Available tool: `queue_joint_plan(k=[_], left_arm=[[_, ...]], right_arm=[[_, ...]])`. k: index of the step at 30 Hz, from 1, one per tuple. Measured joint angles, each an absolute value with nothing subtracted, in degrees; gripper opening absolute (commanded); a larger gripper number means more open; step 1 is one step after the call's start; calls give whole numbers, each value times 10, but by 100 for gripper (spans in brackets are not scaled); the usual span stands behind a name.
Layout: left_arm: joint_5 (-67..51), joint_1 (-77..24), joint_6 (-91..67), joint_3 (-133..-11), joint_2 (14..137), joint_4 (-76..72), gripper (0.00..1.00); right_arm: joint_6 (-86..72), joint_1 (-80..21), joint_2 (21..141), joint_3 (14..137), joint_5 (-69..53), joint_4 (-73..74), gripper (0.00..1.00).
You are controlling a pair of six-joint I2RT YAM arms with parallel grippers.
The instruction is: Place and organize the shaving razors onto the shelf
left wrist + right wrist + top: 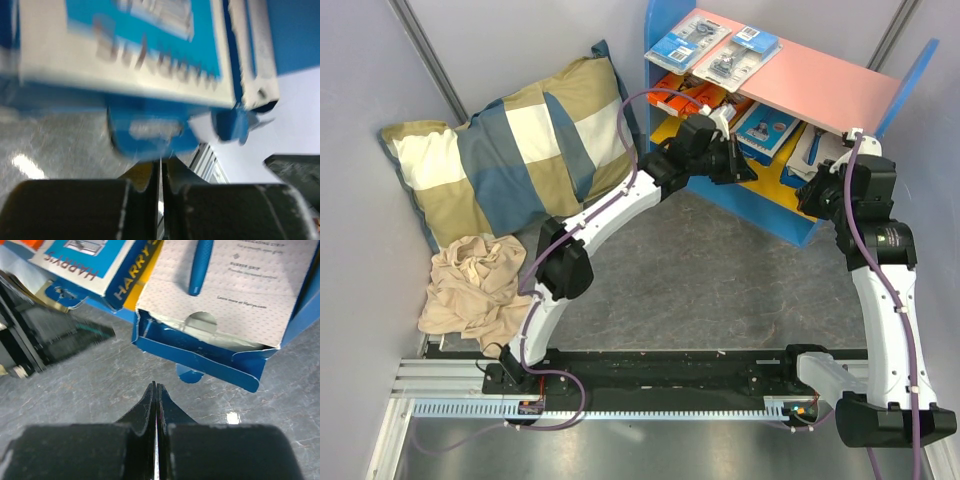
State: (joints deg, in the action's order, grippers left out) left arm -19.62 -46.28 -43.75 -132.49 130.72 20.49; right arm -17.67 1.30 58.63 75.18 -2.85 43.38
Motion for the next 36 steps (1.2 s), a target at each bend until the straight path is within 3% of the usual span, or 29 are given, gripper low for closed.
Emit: queue_joint_plan(k=[5,7,8,11,14,15,20,23,29,36], left_arm=[[-196,-468,-437,-1166,1214,157,38],[-196,-470,-436,-1101,1167,131,48],[-195,-470,-436,-1070,1143,117,61],[-190,-471,-432,-997,1073,93,82],[-173,-472,-421,-942,1005,78,94],[-165,-471,-415,-927,983,76,97],[-143,-446,-386,-859,884,84,100],[-133,-404,-377,-805,824,106,100],[-96,-318,-358,-722,734,165,100],[-45,-286,-340,-677,671,245,100]], right_arm=[[-173,13,575,752,-57,433,3],[-172,13,570,752,-71,433,17],[-172,13,568,752,-77,432,22],[-171,13,564,752,-94,429,39],[-169,13,561,752,-107,427,70],[-168,13,559,752,-109,427,75],[-165,13,543,752,-123,424,93],[-163,13,533,752,-131,422,98],[-163,13,521,742,-147,408,98],[-163,13,513,710,-160,405,98]])
